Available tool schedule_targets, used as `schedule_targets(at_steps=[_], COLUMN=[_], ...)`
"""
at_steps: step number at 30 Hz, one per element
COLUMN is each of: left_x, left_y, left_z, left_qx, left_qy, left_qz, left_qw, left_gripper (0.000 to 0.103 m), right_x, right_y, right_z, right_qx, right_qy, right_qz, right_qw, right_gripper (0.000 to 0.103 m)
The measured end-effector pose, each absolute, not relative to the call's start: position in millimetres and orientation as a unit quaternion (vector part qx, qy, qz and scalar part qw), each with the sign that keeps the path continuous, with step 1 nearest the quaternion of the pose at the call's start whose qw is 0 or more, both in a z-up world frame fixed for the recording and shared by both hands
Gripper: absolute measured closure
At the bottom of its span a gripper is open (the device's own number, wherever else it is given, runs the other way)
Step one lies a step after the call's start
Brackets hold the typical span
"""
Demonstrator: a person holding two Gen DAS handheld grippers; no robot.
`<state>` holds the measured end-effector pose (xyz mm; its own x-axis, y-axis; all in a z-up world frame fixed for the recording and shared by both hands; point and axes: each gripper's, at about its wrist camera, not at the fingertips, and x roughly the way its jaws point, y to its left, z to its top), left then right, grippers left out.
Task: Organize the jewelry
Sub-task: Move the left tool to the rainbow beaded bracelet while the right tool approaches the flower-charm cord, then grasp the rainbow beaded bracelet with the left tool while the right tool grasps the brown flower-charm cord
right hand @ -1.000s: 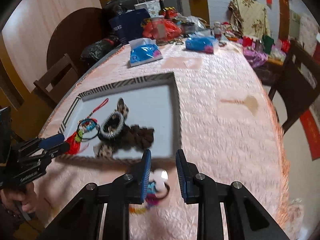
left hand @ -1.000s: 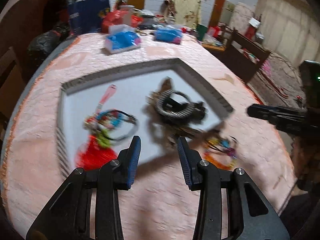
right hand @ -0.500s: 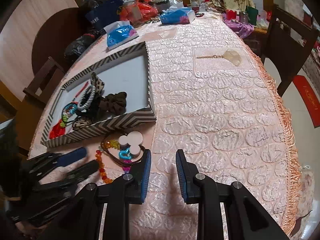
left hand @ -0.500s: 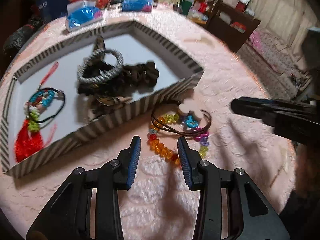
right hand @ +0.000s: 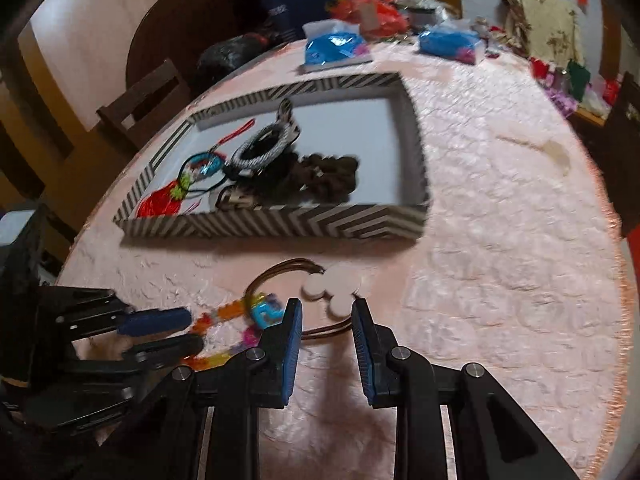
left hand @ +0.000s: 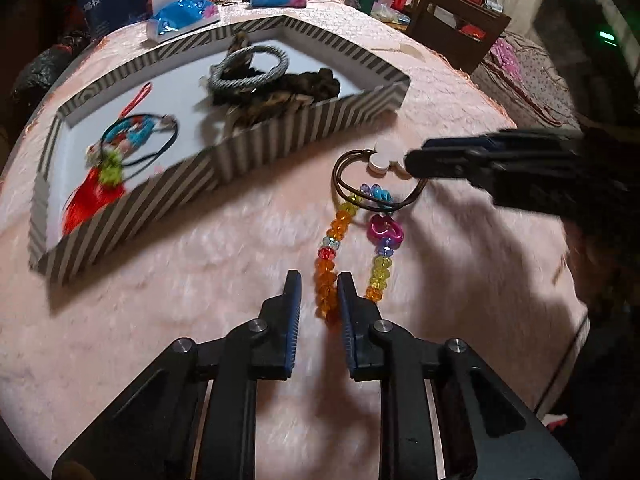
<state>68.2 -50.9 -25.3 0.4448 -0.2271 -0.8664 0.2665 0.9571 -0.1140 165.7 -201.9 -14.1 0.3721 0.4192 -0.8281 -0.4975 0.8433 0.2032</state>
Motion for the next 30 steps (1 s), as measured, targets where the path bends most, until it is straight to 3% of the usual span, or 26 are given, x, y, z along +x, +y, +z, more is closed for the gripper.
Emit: schedule_targets(at_steps=[6, 11, 14, 15, 30], left_x=[52, 51, 50, 51, 55], left_y=[-35, -35, -37, -37, -38], left_z=[-27, -27, -27, -27, -26], left_qx=[0.003, -0.001, 0.001, 0.001, 0.01], left_qy=[0.505, 0.499, 0.495, 0.494, 0.495], left_qz=[-0.151, -0.145, -0.141, -0.141, -0.153], left_qw=[0.85, 0.855, 0.857, 0.858, 0.855], left_gripper=[0.086, 0.086, 0.086, 0.086, 0.082], right_x=[168, 152, 148, 149, 124], right_y=[-188, -161, -154, -155, -217], right_z=[-23, -27, -29, -28, 8], right_qx=[-0.051, -0.128, -0.162, -0.158, -0.05], right_qy=[0.489, 0.463, 0.454, 0.454, 0.464], right_qz=[0.306, 0.309, 0.304, 0.301, 0.228], right_qw=[0.816, 0.821, 0.822, 0.823, 0.855], right_gripper=[0.067, 0.059, 0.061, 0.068, 0.069])
